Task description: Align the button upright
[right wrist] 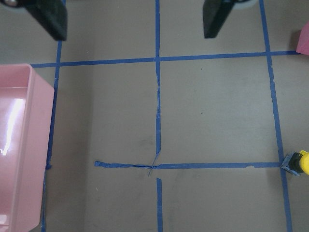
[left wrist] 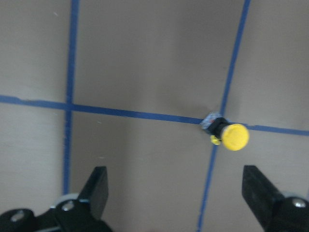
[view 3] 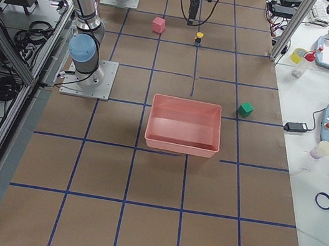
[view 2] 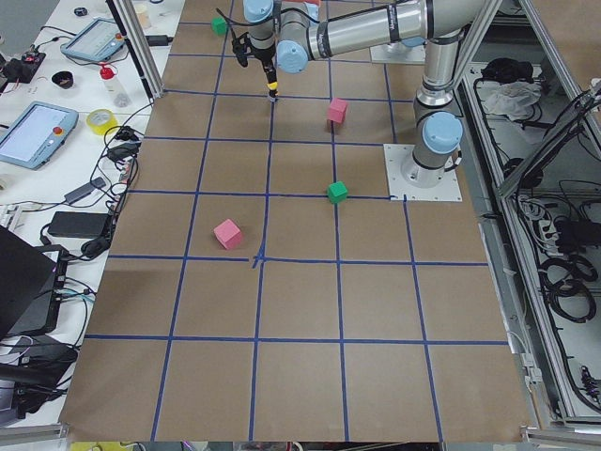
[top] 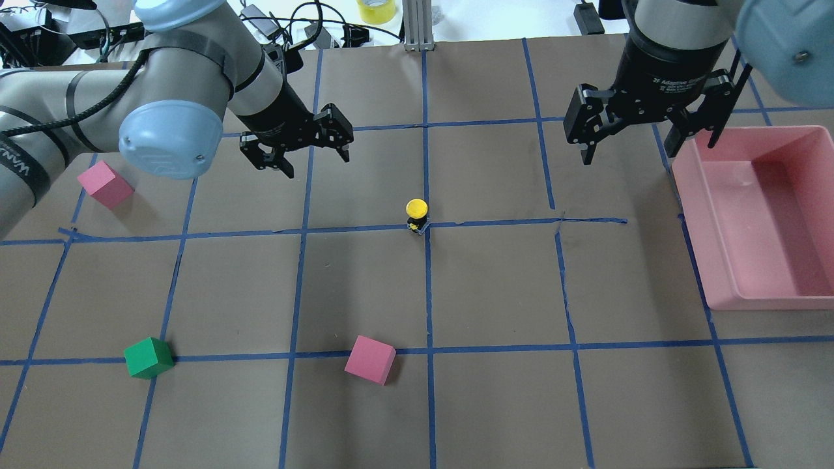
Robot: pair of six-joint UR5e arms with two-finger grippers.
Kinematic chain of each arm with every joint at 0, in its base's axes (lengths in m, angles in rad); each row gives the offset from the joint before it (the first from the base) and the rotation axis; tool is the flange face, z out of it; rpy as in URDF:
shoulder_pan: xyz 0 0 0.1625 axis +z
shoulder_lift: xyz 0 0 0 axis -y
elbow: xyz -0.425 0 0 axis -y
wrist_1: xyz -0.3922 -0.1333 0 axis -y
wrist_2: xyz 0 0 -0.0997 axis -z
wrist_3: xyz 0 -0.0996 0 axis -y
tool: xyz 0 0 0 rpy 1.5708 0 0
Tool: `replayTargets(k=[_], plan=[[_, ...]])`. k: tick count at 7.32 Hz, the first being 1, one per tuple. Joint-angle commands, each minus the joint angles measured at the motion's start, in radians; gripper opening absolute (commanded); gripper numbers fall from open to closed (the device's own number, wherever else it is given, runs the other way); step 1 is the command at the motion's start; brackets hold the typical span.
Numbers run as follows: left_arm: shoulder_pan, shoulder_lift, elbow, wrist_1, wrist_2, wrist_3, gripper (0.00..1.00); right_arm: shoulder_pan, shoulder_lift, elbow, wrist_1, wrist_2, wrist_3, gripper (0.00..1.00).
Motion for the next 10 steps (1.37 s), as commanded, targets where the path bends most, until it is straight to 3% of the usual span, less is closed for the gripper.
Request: replayTargets(k=[1,2,5,8,10], plan=[[0.062,0.041,0.099,-0.193,0.066,0.101,1.0,-0.003,0.0,0.0,0.007,-0.001,0.001,1.0],[0.051,0.063,0.18,-0.301,0.074,0.076,1.0,0.0,0.0,0.0,0.003,-0.002,0.001,1.0],[-0.03,0.078,0.289,-0.369,0.135,-0.009,1.0,0.0,0.0,0.0,0.0,0.0,0.002,1.0],[-0.074,0.161,0.232,-0.357,0.132,-0.006,1.0,0.002,0.0,0.0,0.0,0.005,0.001,1.0],[-0.068,0.184,0.166,-0.222,0.135,-0.02,1.0,0.005,-0.001,-0.003,-0.006,0.015,0.001,1.0]])
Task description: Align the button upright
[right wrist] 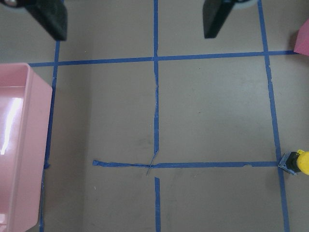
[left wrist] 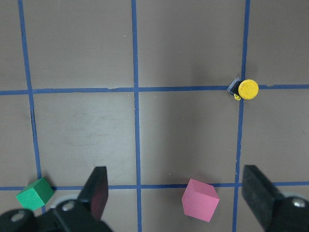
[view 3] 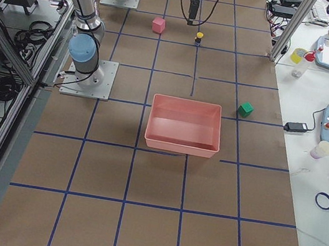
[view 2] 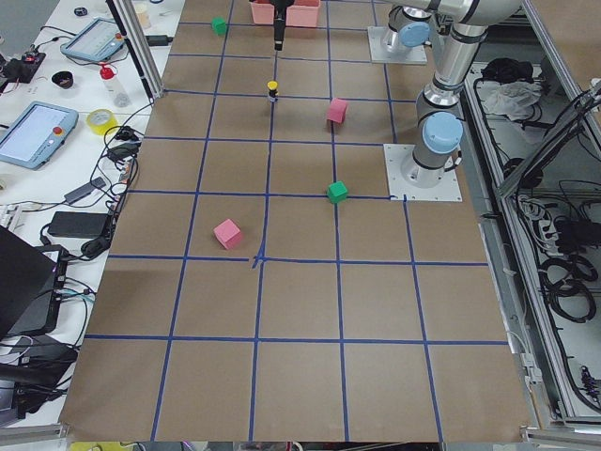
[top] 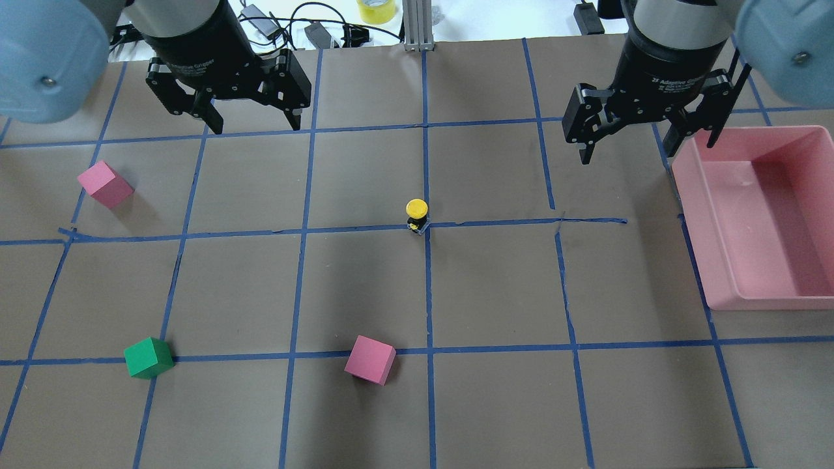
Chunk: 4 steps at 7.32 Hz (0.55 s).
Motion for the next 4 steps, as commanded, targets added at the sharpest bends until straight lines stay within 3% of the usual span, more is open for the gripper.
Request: replayTargets(k=[1,4], plan=[[0.004,0.022,-0.045,0.094,0.004,-0.003,1.0,-0.001,-0.001,-0.002,-0.002,0.005,0.0,1.0],[0.015,0.033,-0.066,0.091,0.053,0.002,1.0,-0.002,0.0,-0.002,-0.002,0.003,0.0,1.0]])
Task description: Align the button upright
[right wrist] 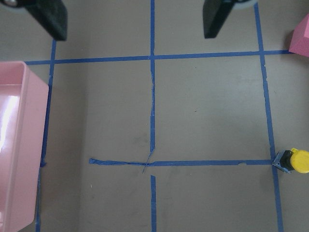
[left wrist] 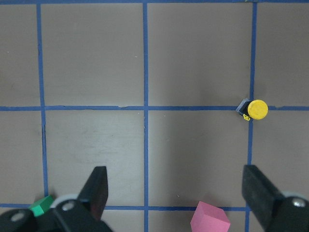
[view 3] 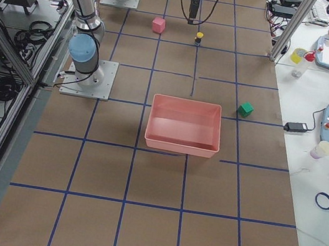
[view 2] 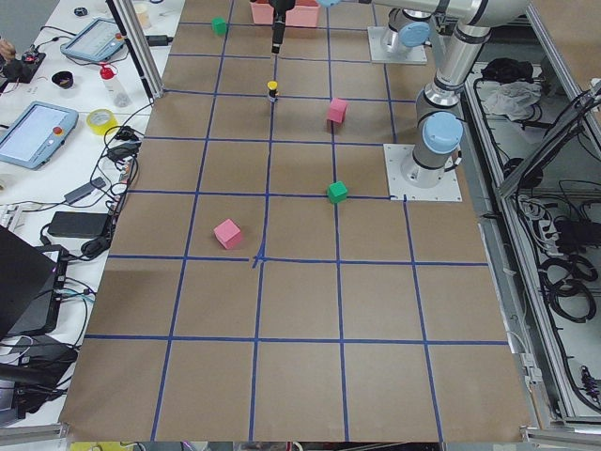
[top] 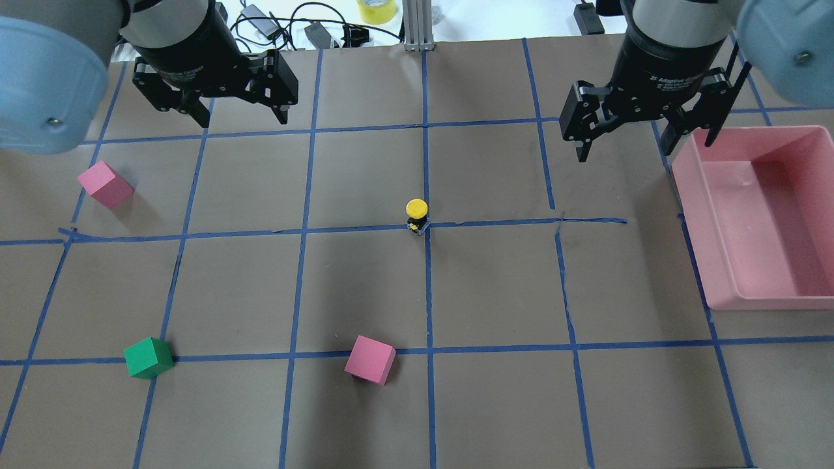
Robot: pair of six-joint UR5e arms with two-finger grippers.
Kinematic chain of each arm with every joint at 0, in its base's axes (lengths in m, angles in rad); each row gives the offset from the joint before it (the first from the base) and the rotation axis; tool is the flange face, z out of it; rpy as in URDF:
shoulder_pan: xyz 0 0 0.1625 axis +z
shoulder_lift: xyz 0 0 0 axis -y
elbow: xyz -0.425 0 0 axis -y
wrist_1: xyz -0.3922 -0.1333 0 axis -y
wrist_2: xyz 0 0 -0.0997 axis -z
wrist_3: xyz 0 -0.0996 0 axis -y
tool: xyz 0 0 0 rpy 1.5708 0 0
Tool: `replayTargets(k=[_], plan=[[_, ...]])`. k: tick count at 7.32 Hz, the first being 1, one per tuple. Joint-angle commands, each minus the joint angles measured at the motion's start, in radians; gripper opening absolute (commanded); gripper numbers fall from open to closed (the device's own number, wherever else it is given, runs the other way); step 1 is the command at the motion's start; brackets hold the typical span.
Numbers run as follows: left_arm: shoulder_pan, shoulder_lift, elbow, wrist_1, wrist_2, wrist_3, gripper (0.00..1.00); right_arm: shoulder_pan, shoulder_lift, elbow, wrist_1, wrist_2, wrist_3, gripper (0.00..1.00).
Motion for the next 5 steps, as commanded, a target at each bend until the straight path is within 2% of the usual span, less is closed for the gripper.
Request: replayTargets(k=[1,5], plan=[[0.004,0.005,-0.021,0.01,0.004,0.002,1.0,-0.002,0.001,0.001,0.001,-0.006,0.0,1.0],[0.004,0.011,-0.021,0.01,0.002,0.007,1.0,-0.002,0.001,0.003,-0.002,-0.001,0.0,1.0]])
